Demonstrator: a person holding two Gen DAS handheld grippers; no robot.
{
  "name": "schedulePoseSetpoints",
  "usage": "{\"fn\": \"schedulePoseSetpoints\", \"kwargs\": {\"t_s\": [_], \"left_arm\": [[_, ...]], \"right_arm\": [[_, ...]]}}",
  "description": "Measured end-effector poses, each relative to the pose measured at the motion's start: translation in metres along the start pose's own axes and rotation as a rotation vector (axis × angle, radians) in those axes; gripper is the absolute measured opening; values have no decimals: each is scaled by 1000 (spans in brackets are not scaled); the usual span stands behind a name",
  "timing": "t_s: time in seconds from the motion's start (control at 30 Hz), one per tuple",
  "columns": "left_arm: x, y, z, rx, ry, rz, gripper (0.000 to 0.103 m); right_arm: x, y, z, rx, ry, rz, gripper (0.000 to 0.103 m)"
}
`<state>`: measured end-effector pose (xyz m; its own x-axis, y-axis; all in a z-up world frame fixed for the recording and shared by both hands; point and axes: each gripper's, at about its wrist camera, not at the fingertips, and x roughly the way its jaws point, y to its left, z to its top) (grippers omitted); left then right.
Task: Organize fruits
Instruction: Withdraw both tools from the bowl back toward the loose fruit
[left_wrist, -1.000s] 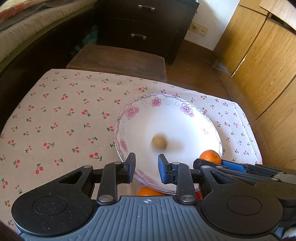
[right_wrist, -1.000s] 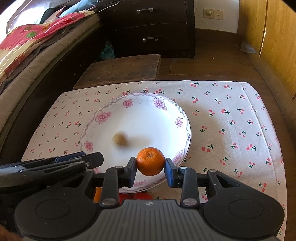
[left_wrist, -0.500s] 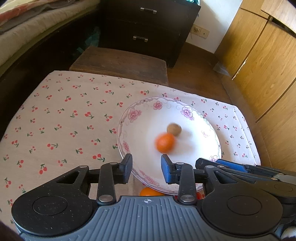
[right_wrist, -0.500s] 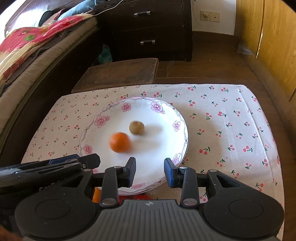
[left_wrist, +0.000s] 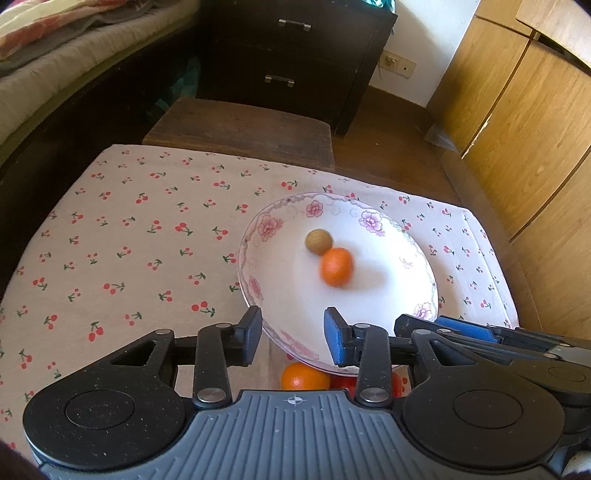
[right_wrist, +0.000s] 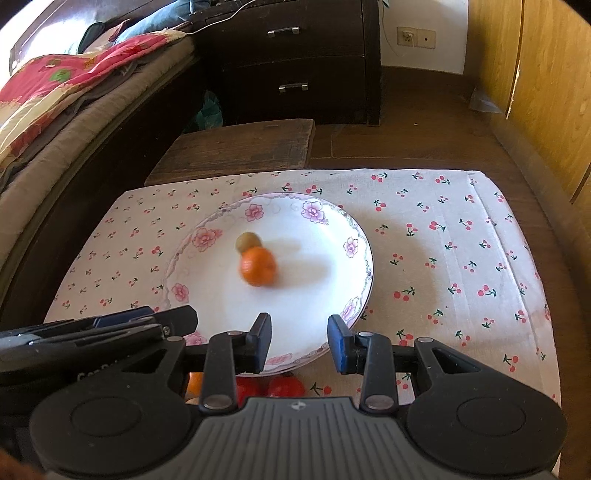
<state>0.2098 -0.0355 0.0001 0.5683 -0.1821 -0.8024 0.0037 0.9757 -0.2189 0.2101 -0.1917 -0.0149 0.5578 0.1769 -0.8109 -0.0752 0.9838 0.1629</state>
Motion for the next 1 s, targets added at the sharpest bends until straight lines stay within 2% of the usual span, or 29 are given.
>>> {"fn": "schedulePoseSetpoints", "kwargs": {"t_s": [1.0], "left_arm": [[-33, 1, -19, 42, -22, -5, 46]], "right_arm": [[-28, 12, -21, -13, -4, 15, 35]]}}
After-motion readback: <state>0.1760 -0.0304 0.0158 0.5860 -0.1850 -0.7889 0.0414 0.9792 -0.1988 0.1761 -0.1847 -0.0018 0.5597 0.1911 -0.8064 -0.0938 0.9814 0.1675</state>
